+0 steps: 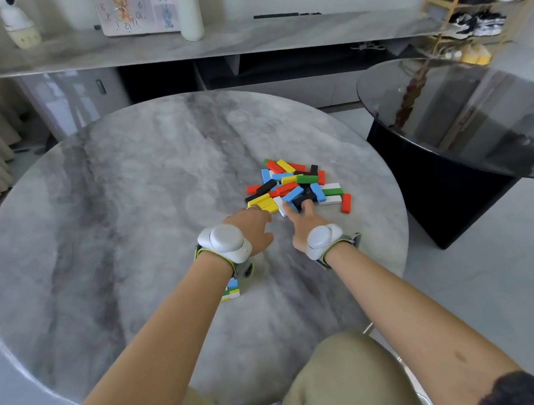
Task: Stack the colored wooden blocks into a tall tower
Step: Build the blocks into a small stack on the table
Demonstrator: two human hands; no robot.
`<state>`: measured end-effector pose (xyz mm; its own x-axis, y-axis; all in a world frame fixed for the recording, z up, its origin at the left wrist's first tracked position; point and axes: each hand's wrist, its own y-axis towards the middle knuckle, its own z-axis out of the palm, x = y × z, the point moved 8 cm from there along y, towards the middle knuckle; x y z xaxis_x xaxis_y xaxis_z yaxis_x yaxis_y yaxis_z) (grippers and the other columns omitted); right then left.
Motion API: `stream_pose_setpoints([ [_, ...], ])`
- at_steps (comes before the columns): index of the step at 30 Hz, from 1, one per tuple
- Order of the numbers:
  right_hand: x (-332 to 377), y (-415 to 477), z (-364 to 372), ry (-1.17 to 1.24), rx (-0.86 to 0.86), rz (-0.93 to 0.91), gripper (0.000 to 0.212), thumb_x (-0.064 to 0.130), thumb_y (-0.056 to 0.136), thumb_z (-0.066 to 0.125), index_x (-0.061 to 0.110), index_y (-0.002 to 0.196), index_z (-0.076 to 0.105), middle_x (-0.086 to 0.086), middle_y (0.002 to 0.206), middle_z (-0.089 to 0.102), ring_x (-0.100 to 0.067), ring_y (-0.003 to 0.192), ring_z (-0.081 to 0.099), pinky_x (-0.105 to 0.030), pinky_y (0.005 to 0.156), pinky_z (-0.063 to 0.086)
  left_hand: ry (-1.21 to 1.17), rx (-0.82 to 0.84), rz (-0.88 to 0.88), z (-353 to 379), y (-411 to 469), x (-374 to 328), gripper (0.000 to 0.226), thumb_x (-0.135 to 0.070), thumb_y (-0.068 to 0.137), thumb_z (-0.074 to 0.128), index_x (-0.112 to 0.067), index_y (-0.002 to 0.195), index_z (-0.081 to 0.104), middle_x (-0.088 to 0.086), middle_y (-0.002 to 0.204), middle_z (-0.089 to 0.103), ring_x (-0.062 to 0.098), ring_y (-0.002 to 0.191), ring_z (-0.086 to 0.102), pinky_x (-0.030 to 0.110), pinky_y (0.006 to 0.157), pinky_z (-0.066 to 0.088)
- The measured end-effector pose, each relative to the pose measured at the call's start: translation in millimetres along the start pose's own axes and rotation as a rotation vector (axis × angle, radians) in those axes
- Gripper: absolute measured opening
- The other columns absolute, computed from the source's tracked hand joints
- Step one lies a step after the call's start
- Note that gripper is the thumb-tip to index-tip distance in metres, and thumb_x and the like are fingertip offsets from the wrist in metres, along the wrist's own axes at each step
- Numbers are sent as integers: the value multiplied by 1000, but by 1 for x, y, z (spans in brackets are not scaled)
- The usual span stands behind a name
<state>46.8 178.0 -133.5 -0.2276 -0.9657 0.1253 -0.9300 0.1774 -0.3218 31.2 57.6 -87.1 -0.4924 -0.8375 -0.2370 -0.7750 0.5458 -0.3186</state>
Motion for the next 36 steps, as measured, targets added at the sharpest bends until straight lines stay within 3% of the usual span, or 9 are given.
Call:
stream_pose_setpoints([
  [4,3,-4,2,-93,-43,-95,71,8,91,41,23,150,4,-14,145,19,-35,103,56,-37,79,46,41,63,-18,16,18,-4,47,-24,92,42,-21,139,38,0,147,37,24,128,45,38,100,43],
  [7,2,-17,9,-184,-82,-178,68,9,93,40,22,150,7,-9,148,21,-32,108,52,-36,75,44,56,86,10,23,23,-18,49,-16,93,40,-21,141,34,-1,155,22,24,134,39,36,100,41],
  [11,-3,-20,11,9,-28,-281,61,7,88,48,22,144,29,-2,149,21,-32,105,57,-32,73,45,50,113,43,34,26,-34,48,-11,92,44,-9,139,36,10,149,32,28,125,48,37,94,45],
  [13,-10,-17,7,213,-14,-285,63,5,83,53,21,141,33,-3,145,30,-30,105,58,-37,82,50,31,103,16,38,28,-36,51,-14,91,48,-7,139,33,13,144,36,29,124,48,36,93,44],
  [20,-54,-3,-8,456,-184,11,47,15,86,64,8,129,45,-12,134,43,-26,116,53,-31,96,43,95,60,34,40,35,-41,68,-19,97,45,-5,150,4,10,159,-3,28,147,4,33,117,17],
  [24,-53,6,-3,474,-87,-34,52,17,82,70,8,131,51,-11,134,41,-31,101,61,-34,87,52,51,103,83,46,31,-47,61,-15,94,49,-4,147,21,11,157,12,29,143,21,34,114,27],
  [29,-34,-1,4,356,88,-217,69,12,75,75,14,138,46,-13,131,41,-20,87,58,-21,79,41,-4,56,131,50,20,-49,54,-19,88,57,-9,139,42,9,155,21,29,136,34,34,107,36],
  [33,-28,-7,2,337,40,-222,63,5,77,71,12,136,47,-12,131,41,-16,83,54,-19,78,40,-87,12,73,47,16,-50,52,-18,88,60,-11,137,44,9,155,20,24,138,33,31,108,34],
  [36,-27,-10,-1,349,42,-237,61,6,78,71,12,134,48,-12,131,41,-14,86,51,-18,80,39,-157,-52,11,42,15,-48,48,-18,85,65,-10,130,50,9,145,39,25,128,45,31,102,39],
])
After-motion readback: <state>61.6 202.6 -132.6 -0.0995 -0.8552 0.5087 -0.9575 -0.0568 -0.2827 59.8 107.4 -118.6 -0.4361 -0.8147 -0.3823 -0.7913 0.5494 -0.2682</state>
